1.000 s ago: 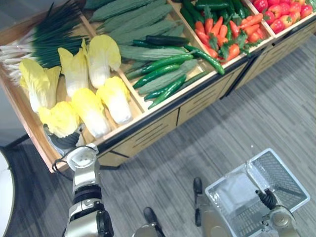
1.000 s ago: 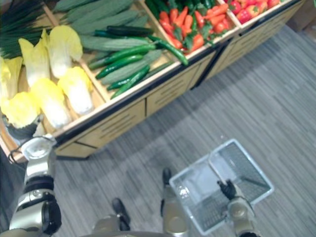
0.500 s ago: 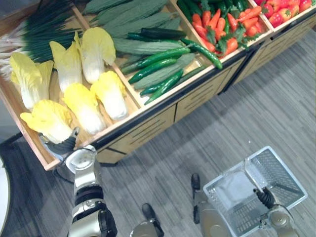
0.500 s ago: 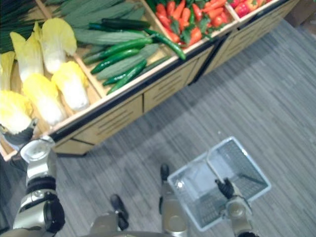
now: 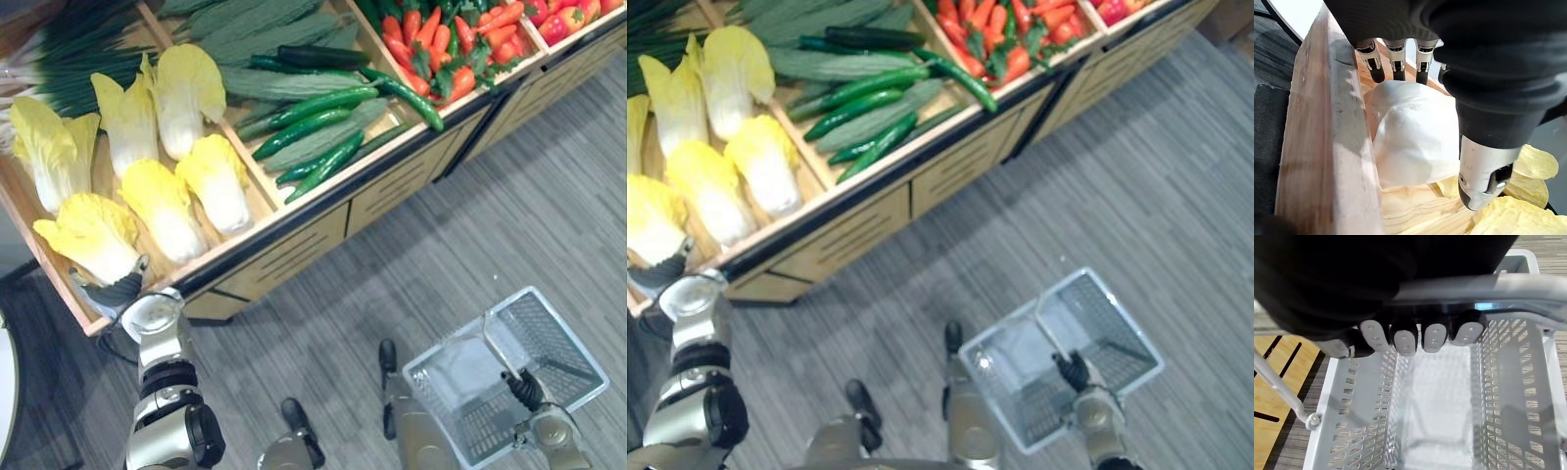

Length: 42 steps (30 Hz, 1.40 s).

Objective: Pick vegetable in the basket

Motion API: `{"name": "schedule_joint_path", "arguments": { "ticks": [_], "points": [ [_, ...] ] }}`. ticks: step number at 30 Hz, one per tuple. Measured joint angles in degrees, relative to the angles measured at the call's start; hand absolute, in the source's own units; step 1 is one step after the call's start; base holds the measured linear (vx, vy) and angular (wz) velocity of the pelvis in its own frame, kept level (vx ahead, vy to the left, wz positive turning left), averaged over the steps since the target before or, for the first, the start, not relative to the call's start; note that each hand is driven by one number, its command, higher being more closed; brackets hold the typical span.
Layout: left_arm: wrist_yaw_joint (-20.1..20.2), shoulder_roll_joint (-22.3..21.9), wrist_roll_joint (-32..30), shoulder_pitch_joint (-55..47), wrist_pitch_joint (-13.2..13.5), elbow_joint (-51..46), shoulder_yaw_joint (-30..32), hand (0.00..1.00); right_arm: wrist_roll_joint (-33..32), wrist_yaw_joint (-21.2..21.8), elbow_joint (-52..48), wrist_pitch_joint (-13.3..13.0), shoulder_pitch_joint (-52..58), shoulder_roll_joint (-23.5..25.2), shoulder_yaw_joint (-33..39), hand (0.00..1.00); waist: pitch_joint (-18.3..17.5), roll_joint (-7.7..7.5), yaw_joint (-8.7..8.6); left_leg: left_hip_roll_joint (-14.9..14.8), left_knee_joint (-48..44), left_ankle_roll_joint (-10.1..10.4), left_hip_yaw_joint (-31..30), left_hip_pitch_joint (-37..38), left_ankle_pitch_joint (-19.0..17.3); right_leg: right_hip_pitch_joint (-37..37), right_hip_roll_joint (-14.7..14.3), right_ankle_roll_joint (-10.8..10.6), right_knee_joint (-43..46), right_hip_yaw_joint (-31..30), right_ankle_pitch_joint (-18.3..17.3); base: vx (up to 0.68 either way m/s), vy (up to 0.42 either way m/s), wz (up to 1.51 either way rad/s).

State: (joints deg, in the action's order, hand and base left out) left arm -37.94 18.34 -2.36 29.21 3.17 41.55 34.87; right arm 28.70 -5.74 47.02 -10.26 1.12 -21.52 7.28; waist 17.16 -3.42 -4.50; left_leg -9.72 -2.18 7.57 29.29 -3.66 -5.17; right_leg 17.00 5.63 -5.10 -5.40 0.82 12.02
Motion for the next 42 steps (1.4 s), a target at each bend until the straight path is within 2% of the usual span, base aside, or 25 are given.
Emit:
{"name": "schedule_joint_path", "arguments": {
  "ticks": [13,19,20,27,40,42],
  "points": [
    [0.9,2.3,0.0,5.0,0.0,4.4,-0.8,0.00,0.0,0.0,-1.1,0.1,-1.3,-0.2,-1.3,1.00,1.4,-0.04,0.06,0.1,0.0,-0.1,-0.5,-1.5,0.1,1.1,0.6,-0.1,0.0,0.6,0.1,0.00,-0.009,0.01],
    [3.8,4.3,0.0,7.2,-0.1,8.9,-0.8,0.00,-0.6,0.8,-1.3,0.1,-2.3,-0.6,-3.7,1.00,1.4,-0.04,0.16,0.1,0.0,-0.1,-0.8,-1.6,0.1,1.1,0.8,-0.1,0.0,0.8,0.1,0.00,0.000,0.00],
    [4.7,4.4,0.0,7.3,-0.4,9.5,-0.8,1.00,-0.6,1.1,-1.6,0.0,-2.4,-0.6,-3.9,1.00,1.4,-0.04,0.14,0.1,0.0,-0.1,-0.7,-1.6,0.1,1.1,0.8,-0.1,0.0,0.8,0.1,-0.01,-0.033,0.00],
    [6.0,6.6,-0.6,7.4,-0.9,13.0,0.6,1.00,-0.7,1.5,-2.4,-0.2,-3.3,-1.6,-6.2,1.00,1.4,0.06,0.19,0.1,0.0,-0.1,0.2,-1.2,0.1,1.5,0.7,-0.2,0.3,0.0,0.1,0.00,-0.024,-0.05],
    [9.7,6.4,0.2,6.9,-0.9,15.6,2.5,1.00,-1.8,3.2,-3.5,-0.1,-4.1,-2.6,-7.7,1.00,1.0,0.71,-0.02,0.4,0.1,-0.1,1.6,0.7,0.1,0.3,0.9,-0.4,0.2,-0.9,0.6,0.00,-0.014,-0.04],
    [9.7,6.2,1.9,7.0,-0.8,15.5,1.9,1.00,-1.8,3.3,-3.4,0.0,-4.0,-2.6,-7.7,1.00,0.9,0.82,-0.12,0.5,0.1,-0.1,1.4,0.9,0.1,-0.1,1.0,-0.5,0.2,-0.8,0.7,-0.01,-0.008,0.03]
  ]
}}
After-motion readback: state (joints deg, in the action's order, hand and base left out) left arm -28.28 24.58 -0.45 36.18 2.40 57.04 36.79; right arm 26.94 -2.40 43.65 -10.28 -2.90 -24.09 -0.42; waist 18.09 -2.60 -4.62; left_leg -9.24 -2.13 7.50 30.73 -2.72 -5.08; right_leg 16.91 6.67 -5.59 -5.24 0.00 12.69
